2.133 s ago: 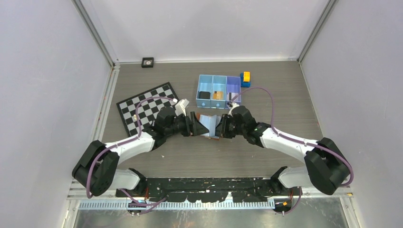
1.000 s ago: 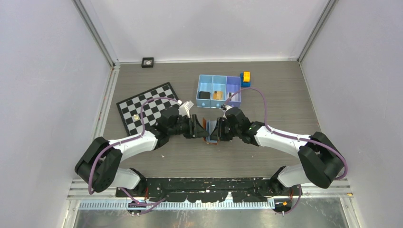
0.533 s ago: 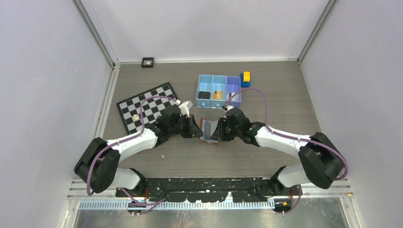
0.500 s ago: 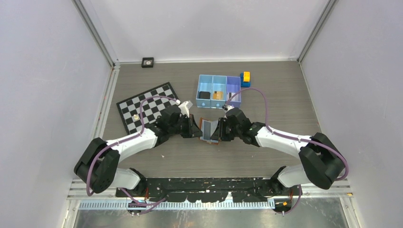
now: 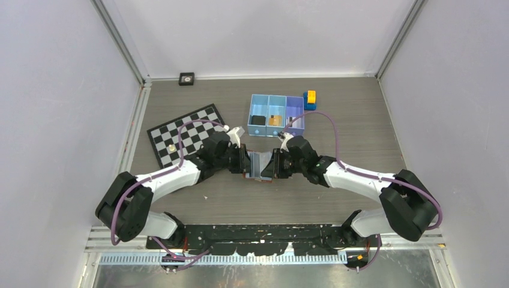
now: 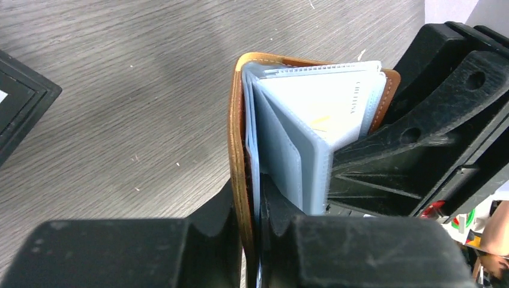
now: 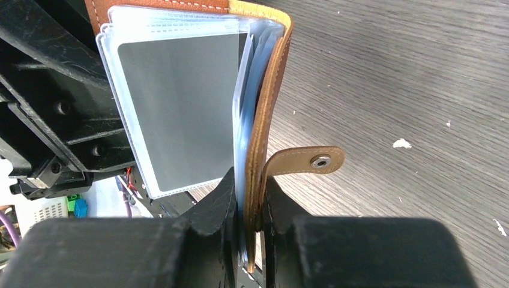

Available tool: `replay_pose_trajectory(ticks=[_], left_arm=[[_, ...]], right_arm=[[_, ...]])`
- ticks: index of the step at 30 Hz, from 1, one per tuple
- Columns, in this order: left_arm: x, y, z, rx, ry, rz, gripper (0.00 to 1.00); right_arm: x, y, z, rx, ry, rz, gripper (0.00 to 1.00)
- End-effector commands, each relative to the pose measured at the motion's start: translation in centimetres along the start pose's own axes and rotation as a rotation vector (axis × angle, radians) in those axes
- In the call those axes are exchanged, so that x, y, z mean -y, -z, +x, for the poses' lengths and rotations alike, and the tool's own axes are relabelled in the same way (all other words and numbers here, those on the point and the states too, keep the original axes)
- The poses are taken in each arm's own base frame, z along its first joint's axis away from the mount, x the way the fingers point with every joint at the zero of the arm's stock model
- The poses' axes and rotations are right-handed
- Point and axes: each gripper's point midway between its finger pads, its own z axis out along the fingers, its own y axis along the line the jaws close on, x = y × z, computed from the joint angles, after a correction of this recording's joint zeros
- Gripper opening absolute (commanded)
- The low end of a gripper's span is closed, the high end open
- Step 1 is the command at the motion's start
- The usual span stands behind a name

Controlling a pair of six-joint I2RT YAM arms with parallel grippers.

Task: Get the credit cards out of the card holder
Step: Remove the credit card from the card holder.

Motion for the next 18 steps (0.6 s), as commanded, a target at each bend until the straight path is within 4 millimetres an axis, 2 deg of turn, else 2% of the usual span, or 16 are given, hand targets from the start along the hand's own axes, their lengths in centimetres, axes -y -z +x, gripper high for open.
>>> replay_pose_trajectory(ticks=[1,4,6,9,13,18], left_arm=[[0.6,-0.2,-1.2,0.024,-0.032,0.003,0.06],[-1.0,0.6,-1.3,0.029,-0.045,-0.108,0.0],[-2.0,1.4,-1.8,0.053,-0.073,-0.202,0.0],[-2.3,2.2,-2.3,0.081,-0.123,-0.275,0.0],[-1.8,1.7,-2.0,0.069,-0.154,-0.284,0.0],[-0.9,0.8,-1.2,0.035,-0.159,-0.243,0.0]], right_arm=[[-3.3,0.5,-2.1,0.072,0.038,-0.109,0.19],[-2.4,0.7,-2.5,0.102,0.032,-0.061,0.48],[-2.4,1.0,-2.7,0.113,0.036,-0.055,0.59],[-3.1,1.4,-2.7,0.126,0.044,-0.097,0.79],[-3.5,1.4,-2.4,0.123,0.049,-0.133,0.82],[-2.6,1.0,-2.5,0.117,0.035,-0.077,0.83]])
